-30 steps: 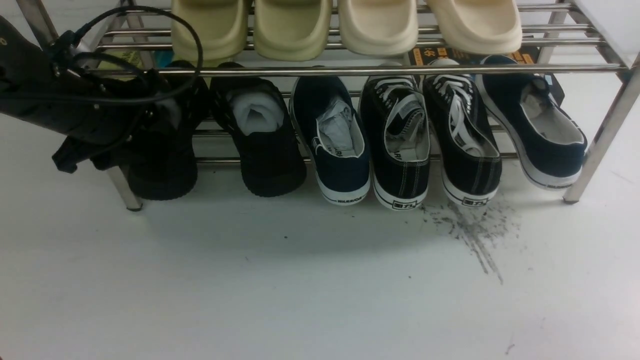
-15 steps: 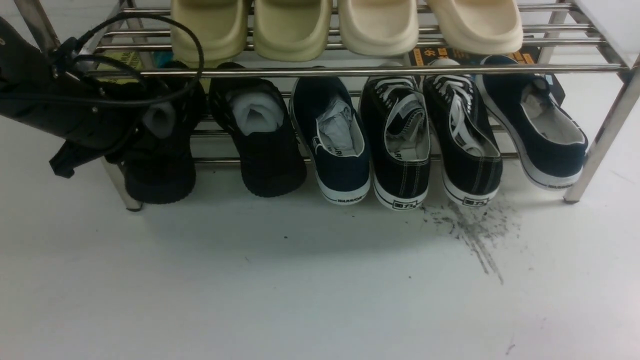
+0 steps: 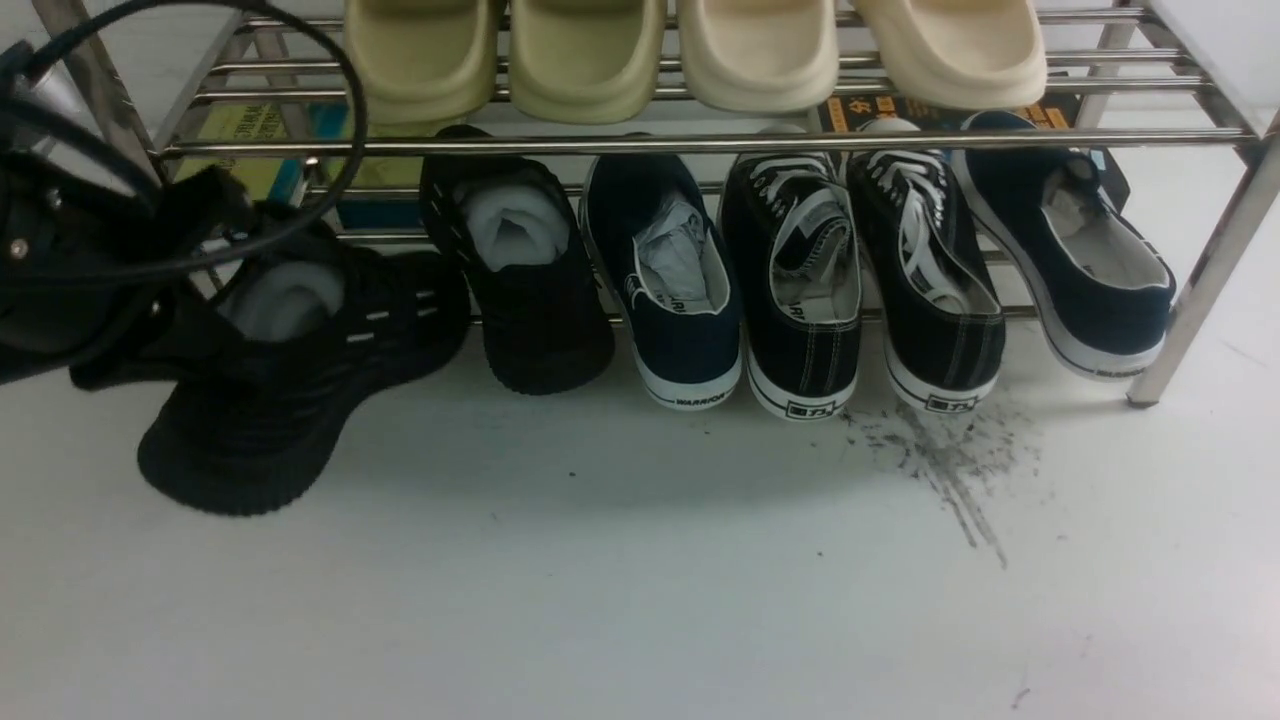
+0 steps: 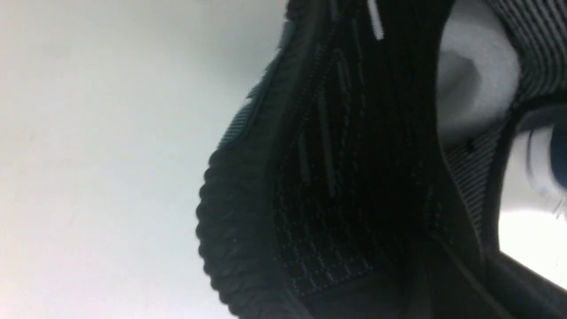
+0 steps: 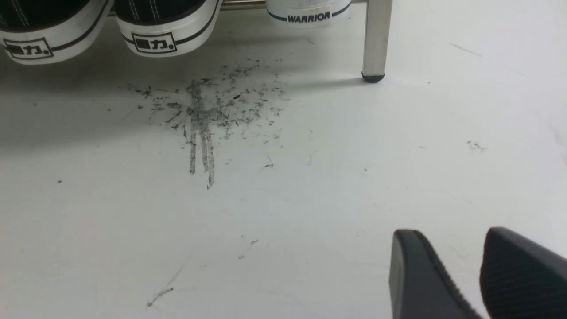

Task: Take the shoes off the shelf with your hand on the white table.
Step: 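Set the held shoe down on the floor in front of the rack with the left gripper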

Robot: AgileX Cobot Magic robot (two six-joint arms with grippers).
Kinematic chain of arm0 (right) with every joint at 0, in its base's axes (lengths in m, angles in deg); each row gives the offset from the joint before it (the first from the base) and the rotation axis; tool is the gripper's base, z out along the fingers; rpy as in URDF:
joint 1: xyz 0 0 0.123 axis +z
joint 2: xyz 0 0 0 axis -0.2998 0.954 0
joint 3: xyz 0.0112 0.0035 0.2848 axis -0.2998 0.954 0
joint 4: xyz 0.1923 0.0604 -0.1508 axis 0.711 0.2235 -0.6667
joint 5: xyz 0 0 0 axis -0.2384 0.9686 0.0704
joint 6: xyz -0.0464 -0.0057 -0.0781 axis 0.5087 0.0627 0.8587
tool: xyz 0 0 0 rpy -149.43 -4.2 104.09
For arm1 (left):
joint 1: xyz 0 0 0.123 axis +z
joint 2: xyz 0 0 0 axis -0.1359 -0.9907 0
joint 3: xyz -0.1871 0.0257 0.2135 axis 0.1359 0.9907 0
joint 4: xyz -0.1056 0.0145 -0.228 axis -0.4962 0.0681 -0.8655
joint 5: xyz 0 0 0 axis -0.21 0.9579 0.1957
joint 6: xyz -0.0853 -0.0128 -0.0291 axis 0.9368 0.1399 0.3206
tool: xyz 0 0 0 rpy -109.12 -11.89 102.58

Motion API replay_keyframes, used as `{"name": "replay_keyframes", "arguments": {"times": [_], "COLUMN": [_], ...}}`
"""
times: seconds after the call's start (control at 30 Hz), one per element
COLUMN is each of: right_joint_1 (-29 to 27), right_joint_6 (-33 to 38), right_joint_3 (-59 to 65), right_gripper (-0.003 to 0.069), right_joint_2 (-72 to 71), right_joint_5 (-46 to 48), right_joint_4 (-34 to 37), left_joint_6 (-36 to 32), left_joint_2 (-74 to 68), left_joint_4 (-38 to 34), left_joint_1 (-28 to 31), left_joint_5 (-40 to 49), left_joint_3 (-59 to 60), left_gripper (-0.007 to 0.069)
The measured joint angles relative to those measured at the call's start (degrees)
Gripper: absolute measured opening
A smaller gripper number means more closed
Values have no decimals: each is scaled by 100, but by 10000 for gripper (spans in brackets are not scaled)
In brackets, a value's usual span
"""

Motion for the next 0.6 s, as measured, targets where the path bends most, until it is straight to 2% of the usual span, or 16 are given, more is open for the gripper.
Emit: {"name": "replay_keyframes", "arguments": {"times": [0.13, 0.3, 0.6], "right_joint_1": [0, 0, 0], "right_joint_6": [0, 0, 0], "right_joint_3": [0, 0, 0], "right_gripper": [239, 239, 239], "right_joint_2": [0, 0, 0], "right_joint_5": [0, 0, 0], "right_joint_4": [0, 0, 0], "left_joint_6": [0, 0, -263], "left_joint_2": [694, 1947, 2532], "left_joint_4": [-19, -452, -1231], "left_joint_1": [0, 0, 0], "left_joint_5": [78, 134, -7], "left_joint_3": [680, 1887, 2949], "left_gripper": [41, 41, 41]}}
